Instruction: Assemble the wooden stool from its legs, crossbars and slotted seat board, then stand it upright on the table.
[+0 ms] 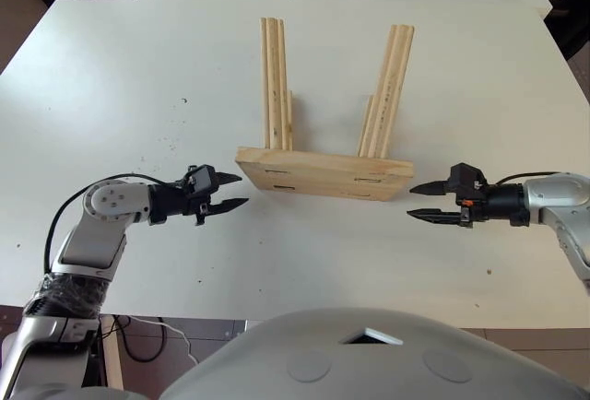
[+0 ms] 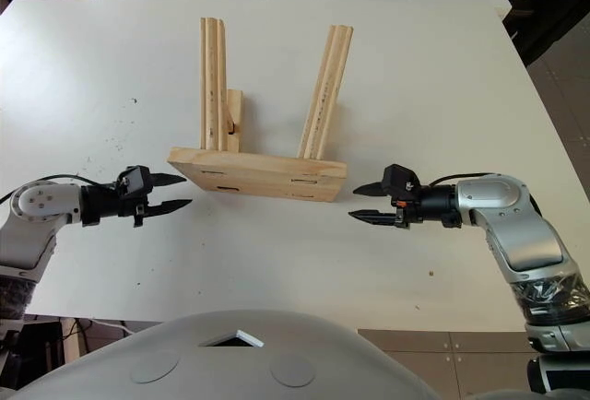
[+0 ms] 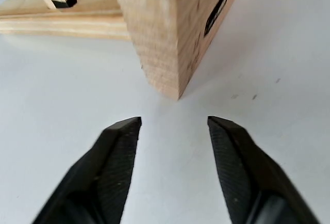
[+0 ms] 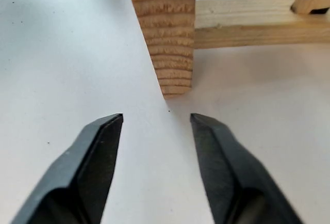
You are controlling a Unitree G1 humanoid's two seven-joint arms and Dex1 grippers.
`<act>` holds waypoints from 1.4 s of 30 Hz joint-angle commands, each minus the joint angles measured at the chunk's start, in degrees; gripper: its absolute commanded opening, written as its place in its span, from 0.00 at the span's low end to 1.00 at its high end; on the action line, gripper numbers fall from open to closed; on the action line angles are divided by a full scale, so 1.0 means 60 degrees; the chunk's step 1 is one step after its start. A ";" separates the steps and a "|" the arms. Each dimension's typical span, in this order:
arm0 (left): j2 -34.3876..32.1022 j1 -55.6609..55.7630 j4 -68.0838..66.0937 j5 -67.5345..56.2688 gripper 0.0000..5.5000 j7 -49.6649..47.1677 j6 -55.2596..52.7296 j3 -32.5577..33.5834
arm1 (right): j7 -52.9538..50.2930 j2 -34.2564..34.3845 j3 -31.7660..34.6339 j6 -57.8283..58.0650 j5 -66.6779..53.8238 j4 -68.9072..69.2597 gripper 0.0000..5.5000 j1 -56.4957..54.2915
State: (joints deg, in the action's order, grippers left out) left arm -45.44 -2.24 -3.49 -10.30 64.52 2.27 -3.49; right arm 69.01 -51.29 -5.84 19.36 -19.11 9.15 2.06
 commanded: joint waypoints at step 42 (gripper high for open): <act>0.0591 0.1891 0.0293 -0.2238 0.25 0.2727 -0.1086 -0.0761 | 0.1695 0.1163 -0.0673 0.1043 -0.0809 -0.0962 0.29 -0.2161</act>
State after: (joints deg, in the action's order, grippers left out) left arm -41.60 9.81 -7.56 -18.19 80.31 0.91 -9.48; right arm 76.90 -43.19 -11.65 21.37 -18.55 -1.12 -11.33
